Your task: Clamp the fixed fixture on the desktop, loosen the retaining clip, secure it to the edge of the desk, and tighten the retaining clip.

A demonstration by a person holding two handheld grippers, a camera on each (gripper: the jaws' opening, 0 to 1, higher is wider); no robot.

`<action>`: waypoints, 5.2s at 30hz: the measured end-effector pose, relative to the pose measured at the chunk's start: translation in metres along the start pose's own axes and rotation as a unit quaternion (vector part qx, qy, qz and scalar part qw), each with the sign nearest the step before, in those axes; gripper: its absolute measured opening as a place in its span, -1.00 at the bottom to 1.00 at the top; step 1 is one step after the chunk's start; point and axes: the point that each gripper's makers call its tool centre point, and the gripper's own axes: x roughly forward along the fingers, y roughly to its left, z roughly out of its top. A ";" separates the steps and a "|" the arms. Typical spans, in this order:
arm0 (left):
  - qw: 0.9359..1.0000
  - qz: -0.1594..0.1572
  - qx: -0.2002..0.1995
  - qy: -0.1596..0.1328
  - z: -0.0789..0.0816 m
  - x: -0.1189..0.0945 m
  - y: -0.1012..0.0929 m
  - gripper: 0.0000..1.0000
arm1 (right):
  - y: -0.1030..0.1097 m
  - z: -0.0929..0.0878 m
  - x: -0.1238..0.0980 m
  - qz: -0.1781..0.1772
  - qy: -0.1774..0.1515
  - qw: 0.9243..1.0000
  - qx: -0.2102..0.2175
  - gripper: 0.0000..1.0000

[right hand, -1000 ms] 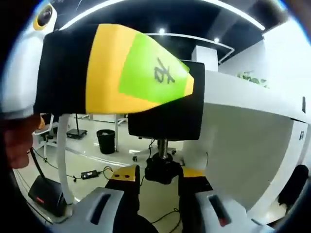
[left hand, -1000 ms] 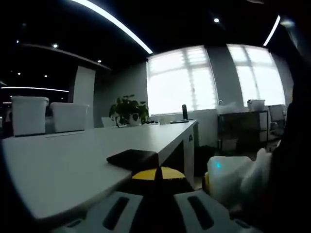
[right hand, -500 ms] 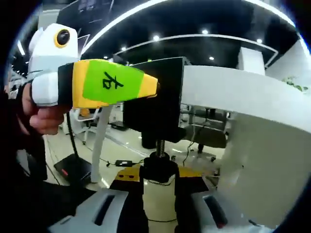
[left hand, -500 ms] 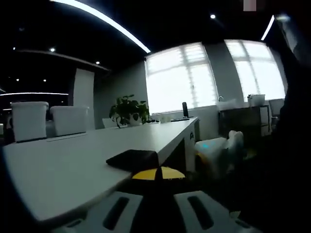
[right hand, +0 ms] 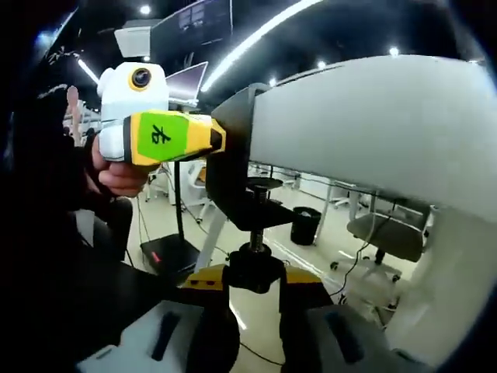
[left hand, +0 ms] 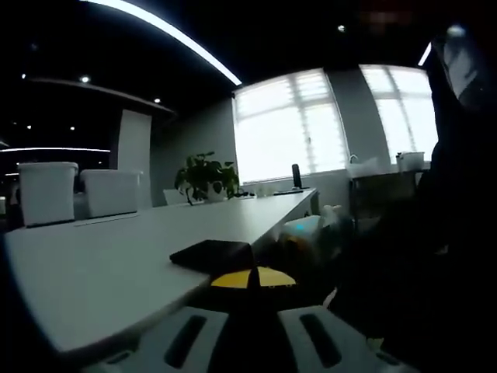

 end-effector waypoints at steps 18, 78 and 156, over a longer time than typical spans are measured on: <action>1.000 -0.006 -0.017 -0.006 0.001 0.003 -0.001 -0.99 | -0.004 -0.007 -0.028 -0.231 0.016 0.971 0.054 -0.21; 1.000 -0.005 -0.018 -0.016 0.004 -0.001 0.000 -0.99 | -0.004 0.012 -0.003 -0.031 -0.023 0.999 0.016 -0.54; 1.000 -0.008 -0.003 -0.014 0.006 0.001 0.000 -0.99 | -0.003 0.011 -0.001 -0.022 0.020 1.000 -0.007 -0.56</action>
